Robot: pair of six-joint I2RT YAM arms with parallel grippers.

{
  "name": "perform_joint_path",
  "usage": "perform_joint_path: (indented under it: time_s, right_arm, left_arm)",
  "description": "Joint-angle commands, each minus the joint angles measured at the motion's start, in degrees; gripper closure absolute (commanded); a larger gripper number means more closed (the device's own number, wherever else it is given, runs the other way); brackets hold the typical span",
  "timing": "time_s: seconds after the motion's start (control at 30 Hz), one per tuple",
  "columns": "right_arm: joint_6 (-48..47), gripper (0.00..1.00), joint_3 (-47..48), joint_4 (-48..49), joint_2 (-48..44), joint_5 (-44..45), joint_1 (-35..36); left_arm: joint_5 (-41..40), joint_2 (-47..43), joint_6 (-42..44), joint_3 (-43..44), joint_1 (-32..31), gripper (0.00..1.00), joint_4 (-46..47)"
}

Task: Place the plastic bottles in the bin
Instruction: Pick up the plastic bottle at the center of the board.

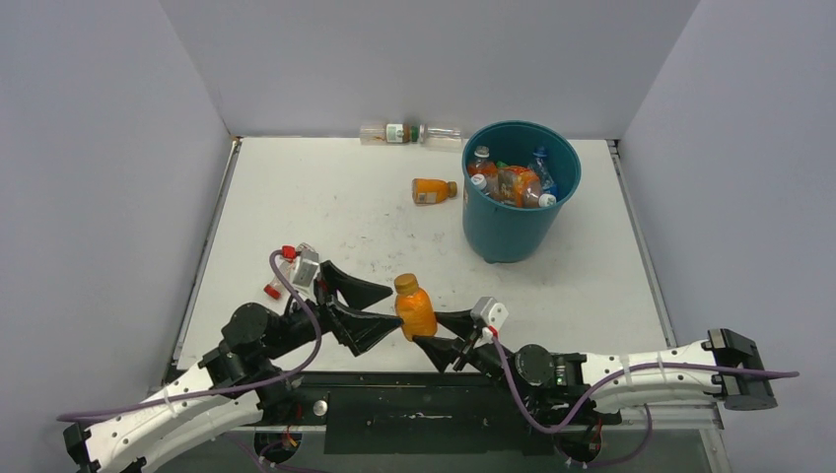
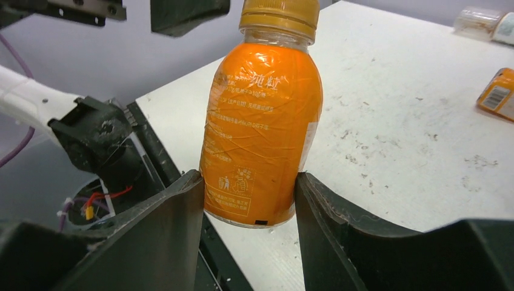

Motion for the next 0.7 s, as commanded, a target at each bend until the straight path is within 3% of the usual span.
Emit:
perform_joint_path:
  time_s: [0.0,0.13,0.5,0.63,0.67]
  right_arm:
    - [-2.99,0.85,2.88,6.48,-1.94,4.11,0.13]
    - [-2.92,0.85,2.99,6.21,-2.63,3.78,0.17]
    - [-3.52,0.86,5.72,7.52,0.55,-0.77,0.75]
    - [-3.44,0.86,5.78,8.2,1.02,-0.87,1.07]
    - [-3.5,0.86,5.86,8.18,1.13,-0.88,1.24]
  left_arm:
    - [-6.49,-4.35,-0.64,-1.5,0.07,0.04,-1.92]
    - [-14.5,-9.12,-0.34,-3.41,0.08,0.04,-2.66]
    - [3.86,5.36,-2.07,-3.2,0.08,0.04,10.01]
    - [4.8,7.96,-2.07,-2.89,0.06,0.0,11.33]
    - [4.57,8.06,-2.07,-3.06,0.02,0.07,11.79]
